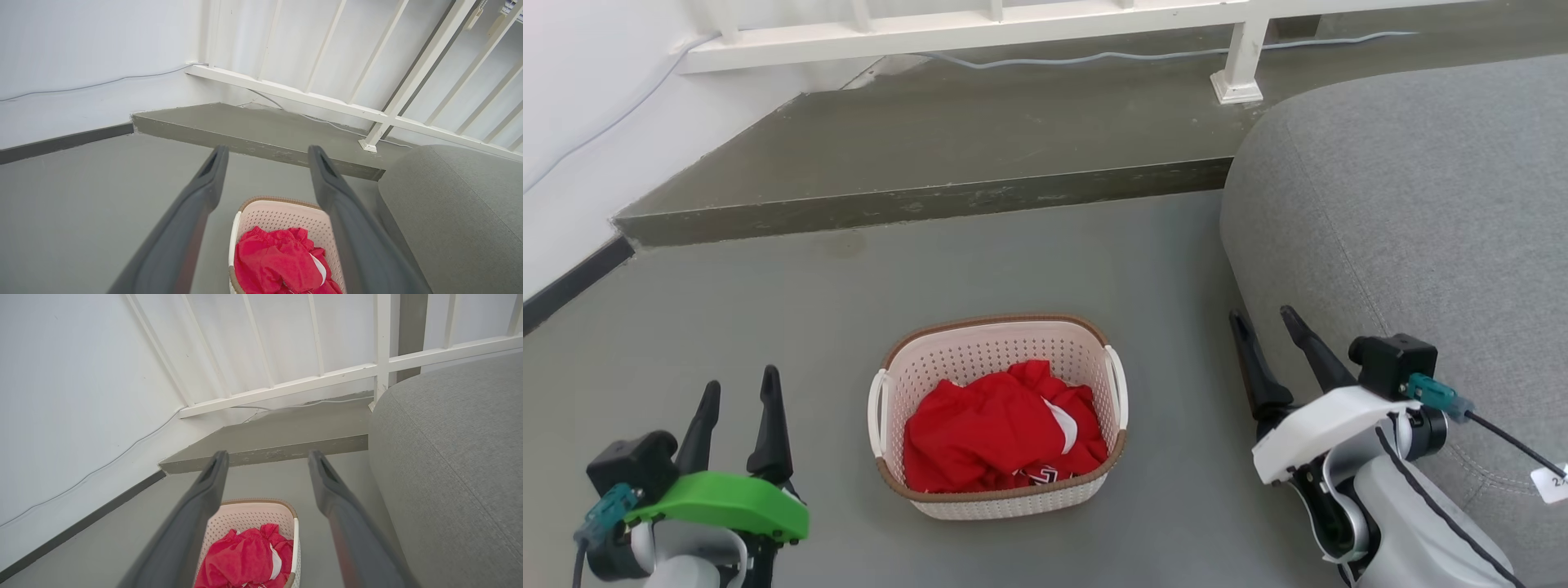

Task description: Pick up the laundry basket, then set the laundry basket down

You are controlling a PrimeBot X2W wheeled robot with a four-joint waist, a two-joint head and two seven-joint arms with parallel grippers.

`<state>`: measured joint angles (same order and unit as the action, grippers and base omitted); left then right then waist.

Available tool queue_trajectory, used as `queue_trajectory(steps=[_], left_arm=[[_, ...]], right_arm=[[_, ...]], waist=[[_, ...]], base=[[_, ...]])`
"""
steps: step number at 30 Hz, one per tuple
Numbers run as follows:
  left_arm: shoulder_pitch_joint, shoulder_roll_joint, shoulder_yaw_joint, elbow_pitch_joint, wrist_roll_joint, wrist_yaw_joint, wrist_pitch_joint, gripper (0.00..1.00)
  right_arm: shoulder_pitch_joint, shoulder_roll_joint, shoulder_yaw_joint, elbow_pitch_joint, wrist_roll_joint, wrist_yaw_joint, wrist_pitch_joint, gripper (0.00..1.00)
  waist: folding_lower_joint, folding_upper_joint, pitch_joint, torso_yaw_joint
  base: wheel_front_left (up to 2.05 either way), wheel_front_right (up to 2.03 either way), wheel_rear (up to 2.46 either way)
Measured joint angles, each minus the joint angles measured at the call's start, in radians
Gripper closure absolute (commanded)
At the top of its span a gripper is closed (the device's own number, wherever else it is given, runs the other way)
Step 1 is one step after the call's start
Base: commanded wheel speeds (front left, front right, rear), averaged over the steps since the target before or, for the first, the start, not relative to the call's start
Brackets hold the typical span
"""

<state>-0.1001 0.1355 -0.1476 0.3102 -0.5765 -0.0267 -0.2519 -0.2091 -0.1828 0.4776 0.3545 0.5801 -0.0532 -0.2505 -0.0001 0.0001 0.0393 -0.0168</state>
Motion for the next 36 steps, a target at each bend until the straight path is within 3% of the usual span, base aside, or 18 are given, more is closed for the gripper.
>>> queue_trajectory(steps=[36], left_arm=[[0.061,-0.051,0.069,-0.058,0.099,-0.054,0.000,0.00]], right_arm=[[0.095,0.052,-0.116,-0.059,-0.116,0.053,0.000,0.00]], waist=[[0.0000,0.0000,0.016,-0.004]], base=[[0.00,0.00,0.00]])
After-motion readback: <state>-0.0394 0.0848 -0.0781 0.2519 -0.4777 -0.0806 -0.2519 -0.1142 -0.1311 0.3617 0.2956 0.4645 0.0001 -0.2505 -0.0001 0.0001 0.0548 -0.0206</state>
